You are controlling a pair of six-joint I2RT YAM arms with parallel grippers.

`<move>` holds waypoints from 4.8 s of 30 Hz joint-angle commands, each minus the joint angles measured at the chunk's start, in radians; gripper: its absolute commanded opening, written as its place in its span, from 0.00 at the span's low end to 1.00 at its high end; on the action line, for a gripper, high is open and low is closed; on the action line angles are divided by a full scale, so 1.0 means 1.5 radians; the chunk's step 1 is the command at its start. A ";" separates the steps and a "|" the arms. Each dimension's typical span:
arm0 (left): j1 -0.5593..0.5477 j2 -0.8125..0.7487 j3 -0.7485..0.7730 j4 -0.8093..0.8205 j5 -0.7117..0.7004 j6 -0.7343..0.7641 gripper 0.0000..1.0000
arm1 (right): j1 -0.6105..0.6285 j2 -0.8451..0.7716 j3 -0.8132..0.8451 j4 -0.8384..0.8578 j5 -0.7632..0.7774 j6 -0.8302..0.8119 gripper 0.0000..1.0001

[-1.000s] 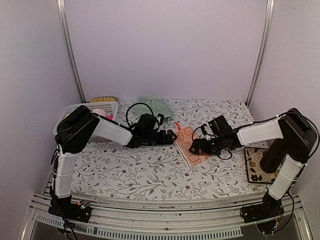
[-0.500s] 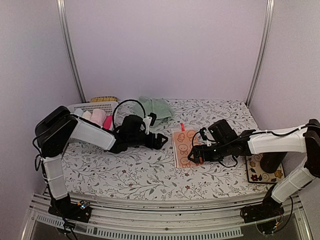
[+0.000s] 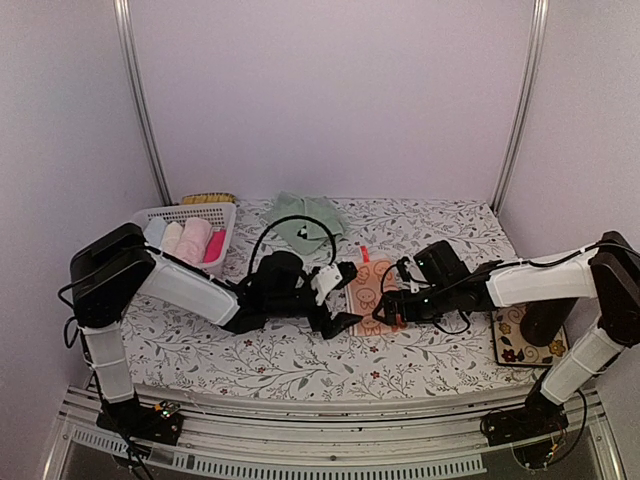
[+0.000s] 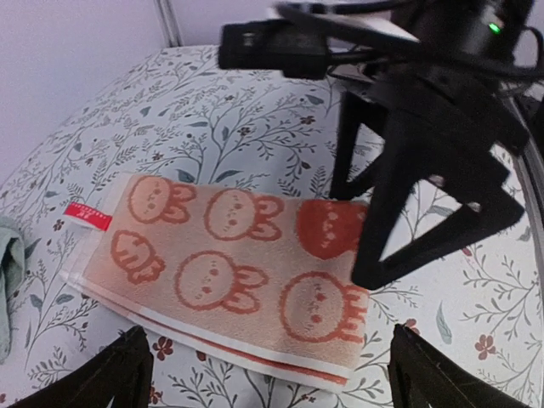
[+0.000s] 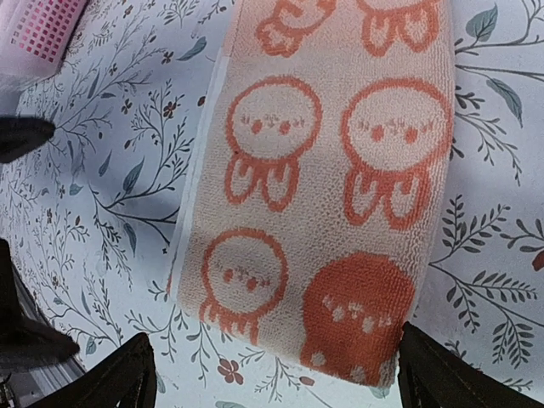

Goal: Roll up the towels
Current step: Rotate the towel at the center of the board, then pick up the towel from the center of the board, then roll the towel at the center of the board.

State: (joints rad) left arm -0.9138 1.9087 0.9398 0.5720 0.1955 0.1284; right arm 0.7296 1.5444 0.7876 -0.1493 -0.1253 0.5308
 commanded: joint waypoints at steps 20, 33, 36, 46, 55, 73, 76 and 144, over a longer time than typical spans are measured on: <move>-0.130 0.113 -0.010 0.027 -0.138 0.347 0.68 | -0.077 -0.129 -0.036 -0.016 -0.025 -0.017 0.99; -0.163 0.178 0.075 -0.088 -0.258 0.430 0.45 | -0.117 -0.224 -0.036 -0.058 -0.020 -0.053 0.99; -0.164 0.186 0.093 -0.124 -0.262 0.436 0.39 | -0.126 -0.228 -0.036 -0.060 -0.022 -0.062 0.99; -0.159 0.208 0.129 -0.190 -0.268 0.439 0.23 | -0.129 -0.236 -0.036 -0.054 -0.034 -0.093 0.99; -0.151 0.174 0.138 -0.250 -0.206 0.408 0.00 | -0.129 -0.284 -0.103 0.047 -0.018 -0.181 0.99; -0.061 0.055 0.127 -0.420 0.048 0.296 0.00 | 0.035 -0.353 -0.268 0.291 0.048 -0.430 0.99; -0.043 0.049 0.140 -0.437 0.088 0.290 0.00 | 0.089 -0.325 -0.265 0.297 0.094 -0.514 0.99; 0.041 -0.088 0.062 -0.347 0.094 0.294 0.69 | 0.212 0.045 -0.032 0.109 0.175 -0.547 0.02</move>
State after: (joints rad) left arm -0.8684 1.8229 1.0824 -0.0700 0.3843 0.5686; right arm 1.0718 1.5982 0.6685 0.1493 0.2070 -0.4301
